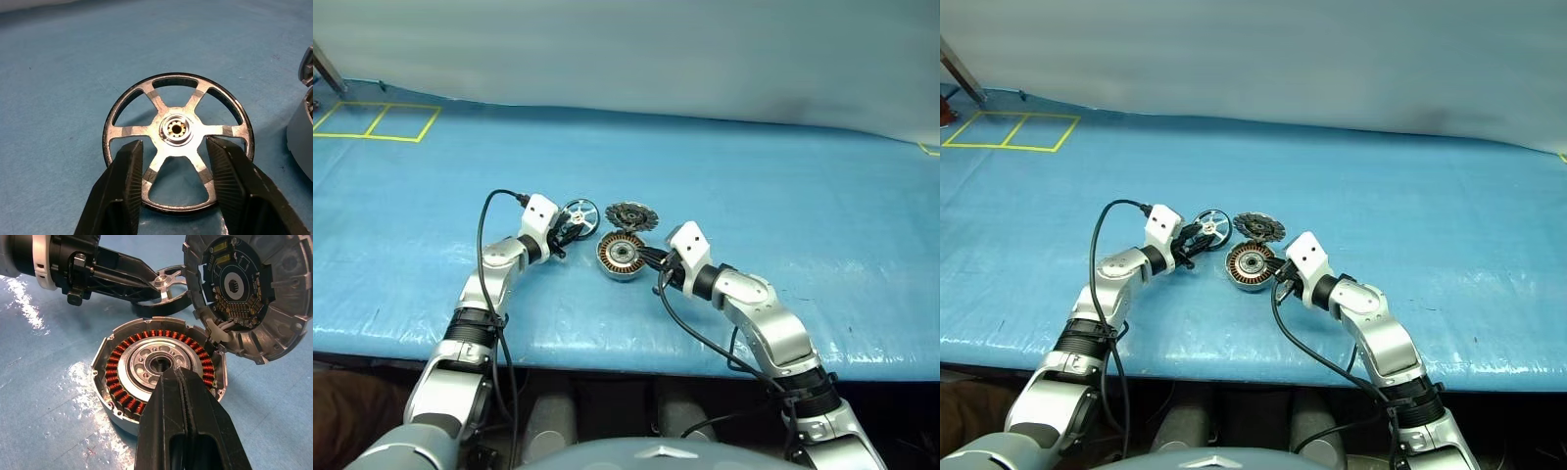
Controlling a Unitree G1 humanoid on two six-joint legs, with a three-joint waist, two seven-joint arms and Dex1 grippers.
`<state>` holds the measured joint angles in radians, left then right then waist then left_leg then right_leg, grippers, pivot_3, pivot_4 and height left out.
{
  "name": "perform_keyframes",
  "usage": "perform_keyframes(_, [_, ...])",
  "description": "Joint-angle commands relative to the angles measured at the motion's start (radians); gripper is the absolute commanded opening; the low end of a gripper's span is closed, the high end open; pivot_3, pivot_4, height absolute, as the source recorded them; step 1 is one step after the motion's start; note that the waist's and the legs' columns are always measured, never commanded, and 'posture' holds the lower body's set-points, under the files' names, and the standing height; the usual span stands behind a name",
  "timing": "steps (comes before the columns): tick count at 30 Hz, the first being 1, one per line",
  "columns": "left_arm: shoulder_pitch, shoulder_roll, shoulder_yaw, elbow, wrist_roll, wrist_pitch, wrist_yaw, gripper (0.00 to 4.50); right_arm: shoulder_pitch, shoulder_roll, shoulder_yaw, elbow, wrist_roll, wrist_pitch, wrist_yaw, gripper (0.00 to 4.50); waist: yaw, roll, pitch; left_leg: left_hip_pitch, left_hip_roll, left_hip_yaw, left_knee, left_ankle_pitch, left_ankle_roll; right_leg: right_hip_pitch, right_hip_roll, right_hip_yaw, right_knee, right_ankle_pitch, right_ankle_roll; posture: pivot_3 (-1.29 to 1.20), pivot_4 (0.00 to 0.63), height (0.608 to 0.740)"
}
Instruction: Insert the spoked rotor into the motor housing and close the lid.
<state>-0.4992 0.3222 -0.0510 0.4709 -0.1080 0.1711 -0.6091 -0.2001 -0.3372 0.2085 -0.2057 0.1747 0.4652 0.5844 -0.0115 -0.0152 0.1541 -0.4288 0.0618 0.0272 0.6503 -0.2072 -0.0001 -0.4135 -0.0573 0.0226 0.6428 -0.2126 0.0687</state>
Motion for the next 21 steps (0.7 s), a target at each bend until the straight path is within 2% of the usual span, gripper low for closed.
perform_keyframes(1, [0.009,0.014,-0.026,0.013,0.047,0.025,0.018,1.19,-0.006,0.001,-0.018,-0.034,0.002,-0.015,-0.01,0.0,0.001,0.0,-0.001,0.001,0.0,0.0,0.0,0.0,0.0,0.001,0.0,0.0,0.0,0.0,0.0,0.0,0.15,0.74])
perform_keyframes(11, [0.018,0.014,-0.015,0.01,0.043,0.037,0.016,1.19,0.003,-0.002,-0.019,-0.039,0.0,-0.014,-0.022,0.0,0.0,0.0,-0.001,0.001,0.0,0.0,0.001,0.001,0.0,0.001,0.0,0.0,0.001,-0.001,0.002,0.0,0.15,0.74])
perform_keyframes(16, [0.03,0.016,-0.005,-0.014,0.027,0.029,0.005,1.02,0.0,-0.001,-0.017,-0.036,-0.005,-0.015,-0.023,0.0,0.0,0.0,-0.001,0.001,0.0,0.0,0.001,0.001,0.0,0.001,0.0,0.0,0.001,-0.001,0.002,0.0,0.15,0.74])
perform_keyframes(21, [0.057,0.031,0.059,-0.092,-0.026,0.009,-0.001,1.02,0.005,-0.005,-0.022,-0.041,-0.002,-0.013,-0.023,0.0,-0.004,0.0,-0.001,0.0,0.0,0.0,0.0,0.001,0.0,0.0,0.0,0.0,0.0,0.0,0.001,0.0,0.15,0.74])
